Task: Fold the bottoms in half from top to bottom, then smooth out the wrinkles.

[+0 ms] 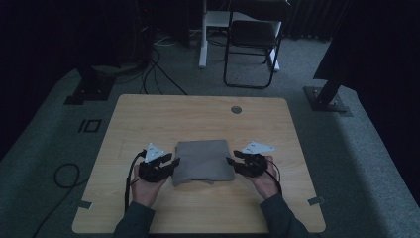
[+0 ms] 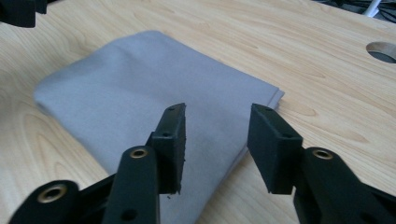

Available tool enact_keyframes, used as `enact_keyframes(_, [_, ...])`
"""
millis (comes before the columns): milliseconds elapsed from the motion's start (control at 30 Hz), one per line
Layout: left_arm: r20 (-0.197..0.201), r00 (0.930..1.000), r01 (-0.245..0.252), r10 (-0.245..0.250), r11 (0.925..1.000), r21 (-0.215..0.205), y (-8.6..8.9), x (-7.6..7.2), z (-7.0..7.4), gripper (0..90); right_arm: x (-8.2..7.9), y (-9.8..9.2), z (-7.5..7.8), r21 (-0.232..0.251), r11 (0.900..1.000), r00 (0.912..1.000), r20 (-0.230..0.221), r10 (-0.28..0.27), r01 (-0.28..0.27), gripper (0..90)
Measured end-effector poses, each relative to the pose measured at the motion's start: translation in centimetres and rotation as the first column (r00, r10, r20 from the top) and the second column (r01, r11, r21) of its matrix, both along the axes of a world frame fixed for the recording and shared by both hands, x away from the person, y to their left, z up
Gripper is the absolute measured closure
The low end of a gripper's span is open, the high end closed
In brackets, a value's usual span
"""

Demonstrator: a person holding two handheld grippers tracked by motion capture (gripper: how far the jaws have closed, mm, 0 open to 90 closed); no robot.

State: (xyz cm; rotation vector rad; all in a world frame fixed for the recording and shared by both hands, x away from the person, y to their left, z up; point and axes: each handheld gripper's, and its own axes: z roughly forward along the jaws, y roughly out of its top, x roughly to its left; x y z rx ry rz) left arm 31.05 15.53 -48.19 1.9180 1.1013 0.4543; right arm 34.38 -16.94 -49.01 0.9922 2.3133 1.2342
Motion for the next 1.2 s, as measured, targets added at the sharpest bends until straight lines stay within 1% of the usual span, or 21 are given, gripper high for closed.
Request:
enact_keyframes(67, [-0.020,0.9997,0.013,-0.012,0.9998,0.016,-0.8,0.5,-0.7,58.5,0.2,0.6,-0.6,-0.012,1.000,0.9999,-0.013,0.005,-0.005,54.1])
enact_keyframes(200, [-0.061,0.9979,0.028,-0.024,0.9983,0.052,-2.3,1.4,-2.6,55.1,0.6,1.8,-2.1,-0.023,1.000,0.9983,-0.056,0.012,-0.013,50.8])
enact_keyframes(267, [-0.066,0.9975,0.031,-0.026,0.9967,0.074,-2.8,1.5,-3.4,52.0,0.8,2.3,-2.8,-0.021,1.000,0.9976,-0.068,0.013,-0.015,48.4])
enact_keyframes(333, [-0.070,0.9973,0.028,-0.023,0.9966,0.078,-3.0,1.3,-3.9,48.6,0.9,2.8,-3.4,-0.019,1.000,0.9959,-0.089,0.016,-0.018,45.4])
enact_keyframes(367, [-0.072,0.9972,0.027,-0.021,0.9964,0.080,-2.9,1.2,-4.1,47.6,1.0,3.1,-3.8,-0.028,0.999,0.9955,-0.093,0.017,-0.020,44.5])
enact_keyframes(400, [-0.072,0.9972,0.027,-0.021,0.9964,0.080,-2.9,1.2,-4.1,46.9,1.0,3.1,-3.8,-0.028,0.999,0.9955,-0.093,0.017,-0.020,44.5])
enact_keyframes(433, [-0.089,0.9956,0.036,-0.028,0.9960,0.081,-2.9,1.0,-4.5,46.9,1.0,3.2,-4.1,-0.033,0.999,0.9949,-0.100,0.016,-0.019,44.0])
enact_keyframes(467, [-0.096,0.9949,0.038,-0.030,0.9956,0.086,-2.9,0.9,-4.8,45.9,1.1,3.4,-4.6,-0.036,0.999,0.9933,-0.115,0.011,-0.016,43.3])
enact_keyframes(533, [-0.113,0.9929,0.049,-0.037,0.9934,0.104,-3.0,0.6,-5.5,45.6,0.9,3.4,-4.9,-0.032,0.999,0.9930,-0.118,0.010,-0.013,42.7])
enact_keyframes(567, [-0.118,0.9923,0.051,-0.038,0.9931,0.106,-3.0,0.4,-5.9,45.6,0.8,3.4,-4.9,-0.034,0.999,0.9928,-0.120,0.010,-0.014,42.6])
enact_keyframes(600, [-0.118,0.9923,0.051,-0.038,0.9931,0.106,-3.0,0.4,-5.9,45.6,0.8,3.4,-4.9,-0.034,0.999,0.9928,-0.120,0.010,-0.014,42.6])
enact_keyframes(633, [-0.128,0.9911,0.049,-0.036,0.9942,0.096,-2.9,0.1,-6.4,45.6,0.7,3.3,-5.0,-0.037,0.999,0.9924,-0.122,0.010,-0.015,42.3])
enact_keyframes(733, [-0.141,0.9895,0.047,-0.033,0.9939,0.099,-2.6,-0.1,-6.6,45.0,0.1,3.0,-5.5,-0.047,0.998,0.9887,-0.147,0.028,-0.035,40.9])
enact_keyframes(800, [-0.135,0.9905,0.043,-0.028,0.9931,0.109,-2.6,-0.2,-6.7,44.9,-0.1,2.9,-5.8,-0.057,0.998,0.9876,-0.155,0.029,-0.038,40.9])
enact_keyframes(833, [-0.133,0.9907,0.043,-0.028,0.9925,0.114,-2.5,-0.3,-6.7,44.9,-0.2,2.9,-6.0,-0.067,0.997,0.9881,-0.151,0.028,-0.039,41.1])
enact_keyframes(900, [-0.127,0.9916,0.039,-0.024,0.9929,0.112,-2.5,-0.3,-6.8,44.9,-0.4,3.0,-6.1,-0.081,0.996,0.9907,-0.132,0.032,-0.043,41.5])
enact_keyframes(967, [-0.124,0.9922,0.033,-0.019,0.9931,0.113,-2.3,-0.2,-6.8,45.0,-0.4,3.2,-6.0,-0.100,0.994,0.9915,-0.127,0.029,-0.042,42.0])
enact_keyframes(1033, [-0.121,0.9927,0.019,-0.005,0.9935,0.112,-2.2,0.1,-6.8,45.0,-0.3,3.5,-6.1,-0.119,0.992,0.9935,-0.110,0.026,-0.040,42.4])
enact_keyframes(1067, [-0.120,0.9928,0.015,-0.001,0.9935,0.113,-2.1,0.3,-6.8,45.0,-0.1,3.6,-6.1,-0.120,0.992,0.9944,-0.103,0.024,-0.036,42.6])
enact_keyframes(1200, [-0.117,0.9931,0.004,0.010,0.9926,0.121,-1.8,1.3,-6.8,45.0,0.5,4.0,-6.2,-0.114,0.993,0.9953,-0.097,0.011,-0.022,43.4])
